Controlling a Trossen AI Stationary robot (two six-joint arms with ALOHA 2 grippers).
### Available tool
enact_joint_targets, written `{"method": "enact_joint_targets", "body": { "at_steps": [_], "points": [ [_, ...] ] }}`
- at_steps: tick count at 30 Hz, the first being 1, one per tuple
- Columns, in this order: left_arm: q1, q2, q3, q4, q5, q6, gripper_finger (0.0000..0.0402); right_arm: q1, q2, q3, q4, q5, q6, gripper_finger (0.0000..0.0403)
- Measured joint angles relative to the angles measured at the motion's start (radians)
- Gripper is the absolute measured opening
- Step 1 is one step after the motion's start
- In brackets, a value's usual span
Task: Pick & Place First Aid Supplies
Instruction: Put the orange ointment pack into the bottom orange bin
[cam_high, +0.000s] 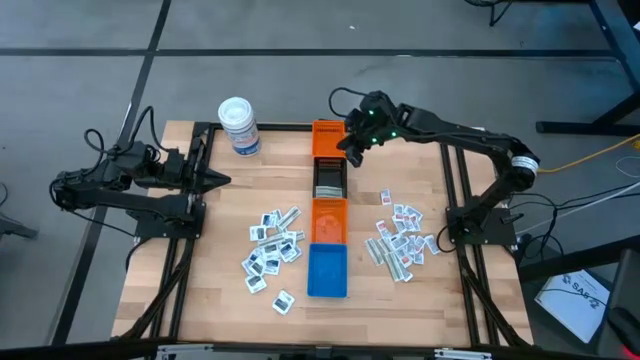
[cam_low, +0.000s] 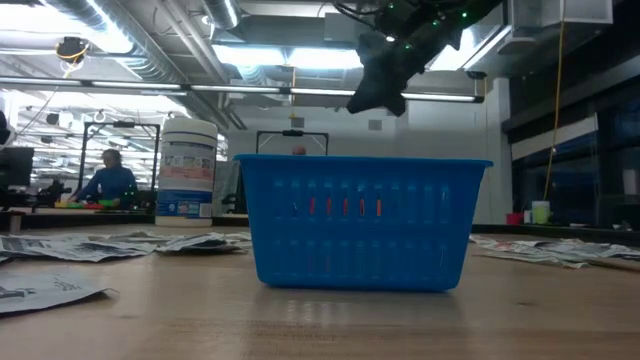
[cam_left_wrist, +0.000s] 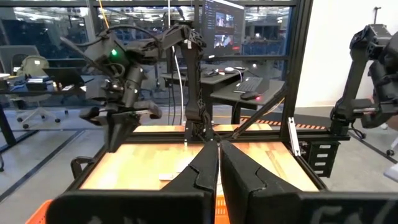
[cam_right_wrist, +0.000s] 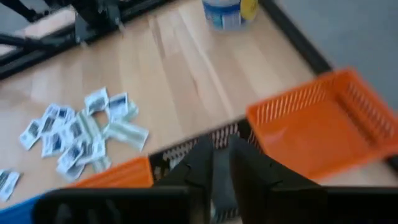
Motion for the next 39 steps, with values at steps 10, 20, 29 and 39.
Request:
{"method": "enact_joint_targets", "body": {
  "at_steps": [10,20,29,39],
  "points": [
    [0.000,0.000,0.000,0.000,0.000,0.000,0.0013,0.045,0.000,0.000,-0.289,0.007,0.096,0.0173],
    [0.000,0.000,0.000,0.000,0.000,0.000,0.0008,0.154,-0.001,-0.014,-0.461,0.139,0.147,0.0190],
    [0.000,0.000,0.000,0.000,0.000,0.000,0.0011,0.206,-0.088,-0.218,-0.392,0.193,0.293,0.0190],
    [0.000,0.000,0.000,0.000,0.000,0.000,0.0012,0.183,-0.210,-0.487,-0.180,0.272,0.533,0.0190]
  ]
}}
